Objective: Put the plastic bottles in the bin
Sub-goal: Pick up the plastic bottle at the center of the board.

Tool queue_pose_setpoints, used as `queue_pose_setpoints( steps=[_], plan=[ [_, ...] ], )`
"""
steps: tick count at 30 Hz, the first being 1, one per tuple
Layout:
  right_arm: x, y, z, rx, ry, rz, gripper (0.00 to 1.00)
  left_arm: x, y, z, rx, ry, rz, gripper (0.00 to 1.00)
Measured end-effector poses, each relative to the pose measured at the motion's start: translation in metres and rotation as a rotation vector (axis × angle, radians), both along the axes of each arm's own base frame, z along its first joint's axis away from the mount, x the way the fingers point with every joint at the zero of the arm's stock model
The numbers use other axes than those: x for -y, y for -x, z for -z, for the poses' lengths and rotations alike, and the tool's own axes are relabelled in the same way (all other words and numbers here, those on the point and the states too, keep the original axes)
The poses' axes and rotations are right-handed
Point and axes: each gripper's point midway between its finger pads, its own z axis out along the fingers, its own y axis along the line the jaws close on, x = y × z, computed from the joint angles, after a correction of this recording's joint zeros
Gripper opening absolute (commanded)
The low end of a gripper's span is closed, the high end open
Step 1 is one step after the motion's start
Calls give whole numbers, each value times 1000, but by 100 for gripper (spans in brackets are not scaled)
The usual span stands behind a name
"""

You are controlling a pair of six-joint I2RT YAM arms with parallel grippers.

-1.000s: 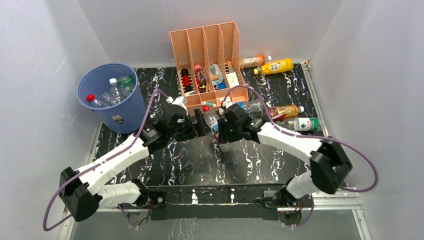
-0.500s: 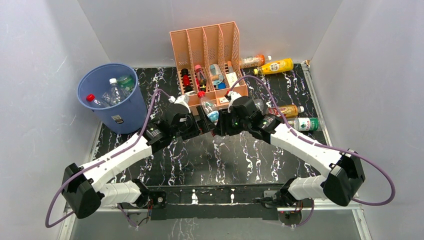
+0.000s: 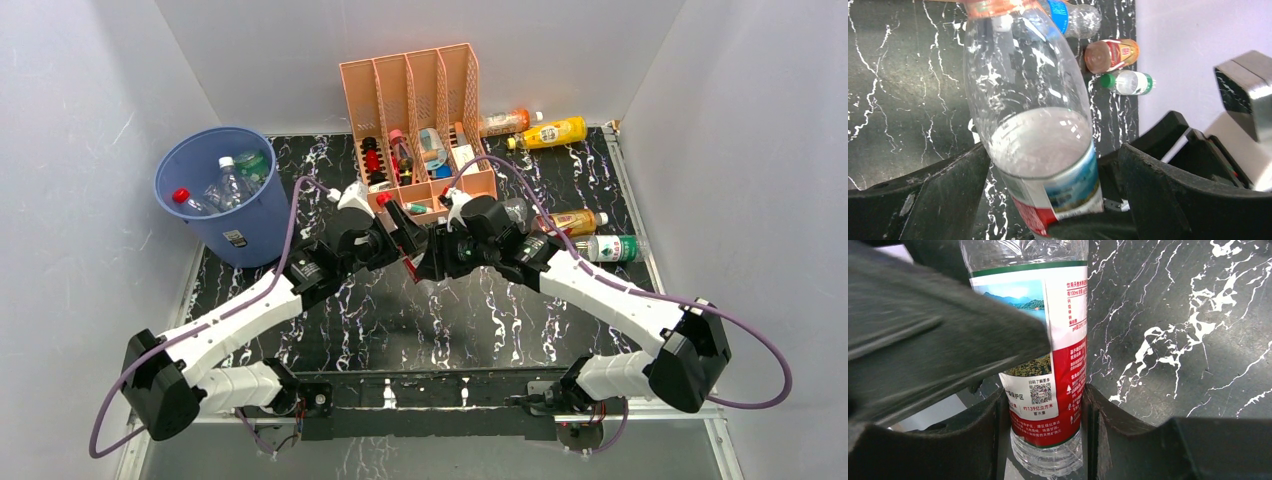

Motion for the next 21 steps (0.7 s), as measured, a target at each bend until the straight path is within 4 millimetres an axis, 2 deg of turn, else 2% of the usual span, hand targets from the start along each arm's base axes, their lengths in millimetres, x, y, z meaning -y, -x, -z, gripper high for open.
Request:
queue_pose_setpoints(
  steps=[4, 8, 13, 16, 21],
  plan=[
    [-1, 3, -2, -3, -6, -12, 41, 0, -6, 14, -20, -44, -15, 93],
    [-1, 7, -8, 1, -22, -16, 41, 0, -10, 19, -29, -83, -22, 76],
    [-4, 7, -16, -19, -46, 2, 41, 1, -15, 6, -2, -91, -22, 48],
    [-6, 5, -22, -16, -62, 8, 41, 2, -18, -2, 8, -111, -19, 44],
    [-5, 1, -27, -14, -77, 33, 41, 4, -24, -9, 15, -165, -4, 43]
  ],
)
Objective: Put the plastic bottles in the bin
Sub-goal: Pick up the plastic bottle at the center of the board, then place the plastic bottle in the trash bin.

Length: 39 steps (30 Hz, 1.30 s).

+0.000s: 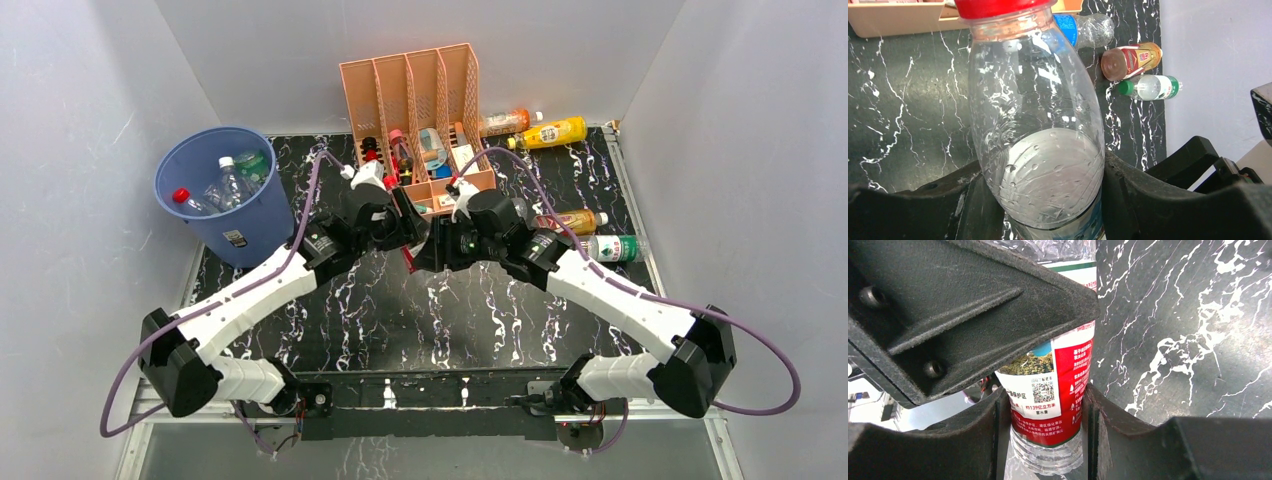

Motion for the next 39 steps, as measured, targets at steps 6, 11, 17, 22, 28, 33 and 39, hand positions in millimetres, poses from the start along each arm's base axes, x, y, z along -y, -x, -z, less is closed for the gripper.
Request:
queue_pose_setpoints(
  steps=[6, 11, 17, 22, 28, 33, 39],
  plan=[
    [1, -9, -29, 51, -36, 47, 70, -2, -14, -29, 15, -24, 35, 44],
    [10, -12, -60, 105, -51, 82, 70, -65, -68, -53, 39, -62, -75, 44],
    [31, 1, -65, 101, -19, 99, 70, -157, -118, -110, 142, -166, -271, 47],
    [35, 3, -58, 85, 7, 100, 70, -204, -125, -175, 276, -205, -352, 49],
    [38, 4, -52, 72, 29, 105, 70, -325, -123, -194, 279, -264, -601, 49],
    [39, 4, -50, 70, 37, 109, 70, -410, -112, -171, 189, -285, -781, 51],
    [39, 2, -41, 78, 64, 98, 70, -431, -111, -131, 88, -261, -789, 78]
  ],
)
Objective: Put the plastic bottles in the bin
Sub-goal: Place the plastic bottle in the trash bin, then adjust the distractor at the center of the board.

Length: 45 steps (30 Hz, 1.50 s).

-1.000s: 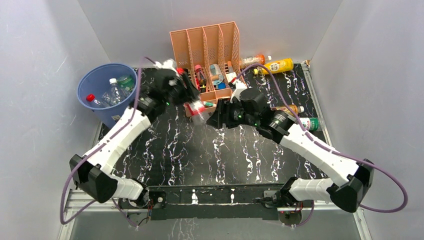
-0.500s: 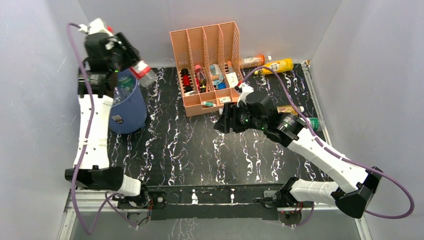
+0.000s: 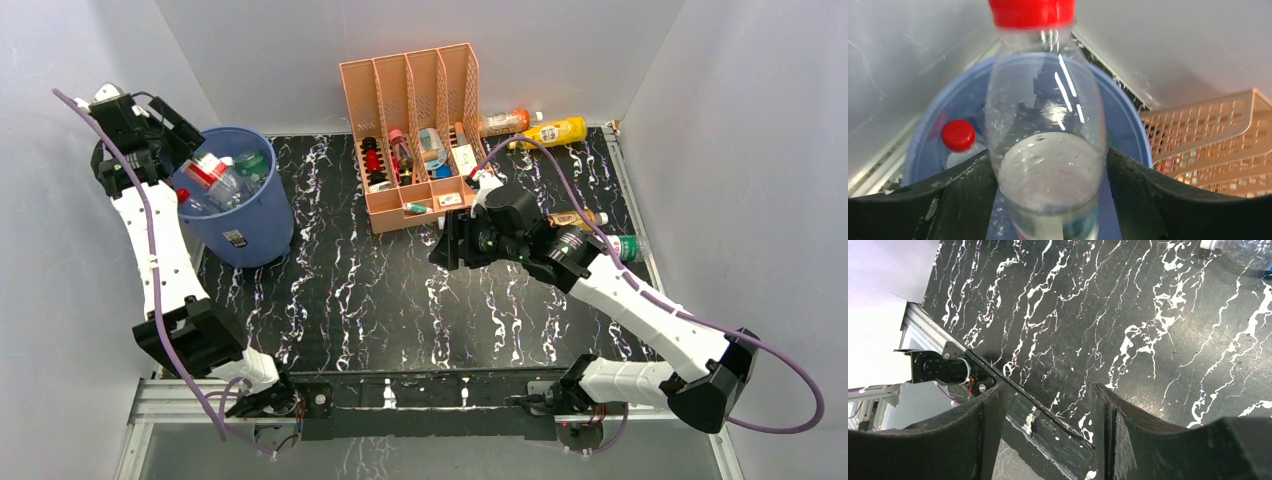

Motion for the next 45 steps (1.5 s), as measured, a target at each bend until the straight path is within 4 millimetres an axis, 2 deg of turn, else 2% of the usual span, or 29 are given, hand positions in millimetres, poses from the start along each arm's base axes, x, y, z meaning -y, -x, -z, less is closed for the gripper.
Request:
queue_pose_setpoints(
  steps=[4, 6, 10, 13, 16, 18, 21, 25, 29, 33, 37, 41, 45],
  plan=[
    [-2, -2, 12, -22, 26, 0, 70, 8, 0, 30, -58, 44, 39, 97],
    [-4, -4, 17, -32, 38, 0, 70, 11, 1, 37, -76, 54, 54, 98],
    [-5, -14, 29, -60, 62, 17, 70, 16, 3, 35, -74, 59, 72, 98],
    [1, -35, 39, -96, 76, 64, 70, 24, 9, 25, -52, 71, 95, 98],
    [15, -71, 40, -124, 62, 145, 70, 36, 16, 6, -8, 82, 126, 98],
    [34, -106, 37, -137, 30, 223, 70, 46, 23, -10, 33, 88, 153, 98],
    [88, -170, 41, -134, -15, 398, 70, 69, 38, -41, 116, 96, 212, 98],
    [145, -228, 65, -163, -36, 550, 70, 115, 56, -74, 215, 100, 335, 98],
    [171, -274, 97, -189, -58, 600, 70, 161, 63, -86, 253, 130, 483, 98],
    [171, -304, 134, -223, -52, 601, 70, 209, 55, -72, 204, 163, 625, 98],
    [171, -333, 158, -180, 6, 550, 70, 254, 47, -40, 109, 180, 732, 98],
    [175, -357, 174, -109, 70, 495, 70, 298, 58, 0, -4, 177, 826, 98],
    [176, -377, 183, -71, 95, 467, 70, 325, 71, 31, -86, 153, 877, 98]
  ],
)
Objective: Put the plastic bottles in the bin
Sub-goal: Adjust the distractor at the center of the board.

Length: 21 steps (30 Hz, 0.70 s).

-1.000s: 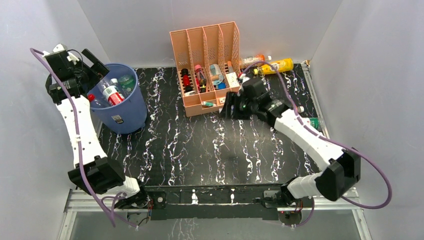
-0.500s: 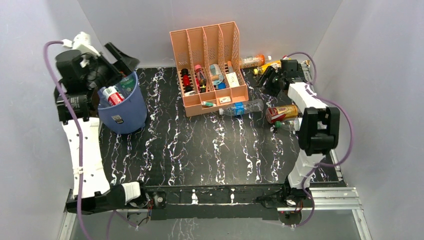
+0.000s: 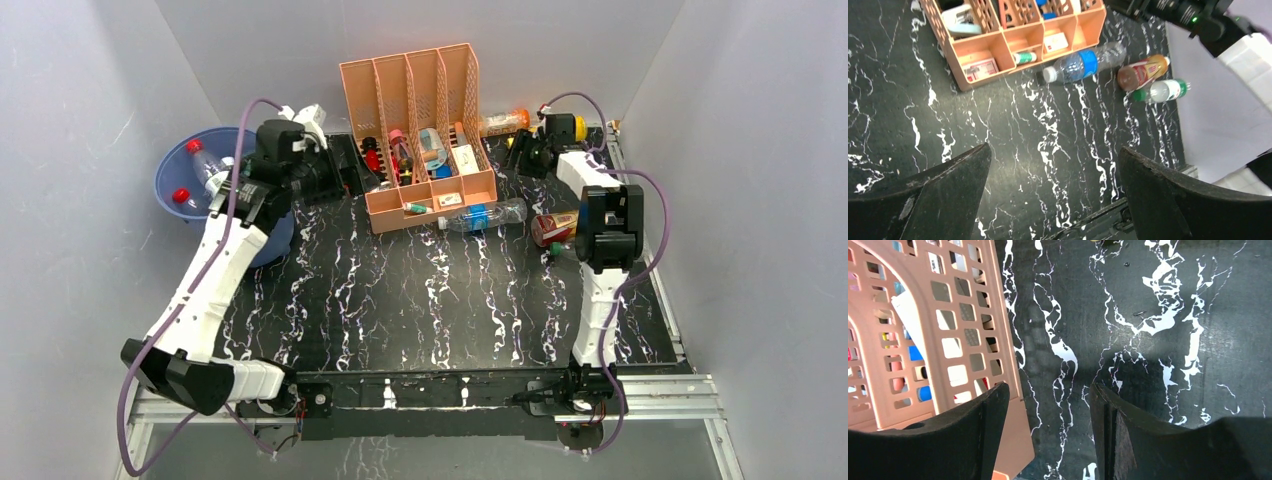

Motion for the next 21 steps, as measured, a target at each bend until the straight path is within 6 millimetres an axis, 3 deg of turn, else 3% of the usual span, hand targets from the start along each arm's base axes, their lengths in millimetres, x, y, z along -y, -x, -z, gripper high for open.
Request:
queue_pose_setpoints(
  steps=[6, 13, 21],
  plan=[
    [-13, 2, 18, -19, 12, -44, 70, 1, 5, 36, -65, -60, -13, 98],
    [-52, 16, 36, -13, 40, -120, 70, -5, 6, 50, -78, -86, -41, 98],
    [-85, 36, 37, 6, 80, -191, 70, -7, 10, 75, -119, -109, -43, 98]
  ],
)
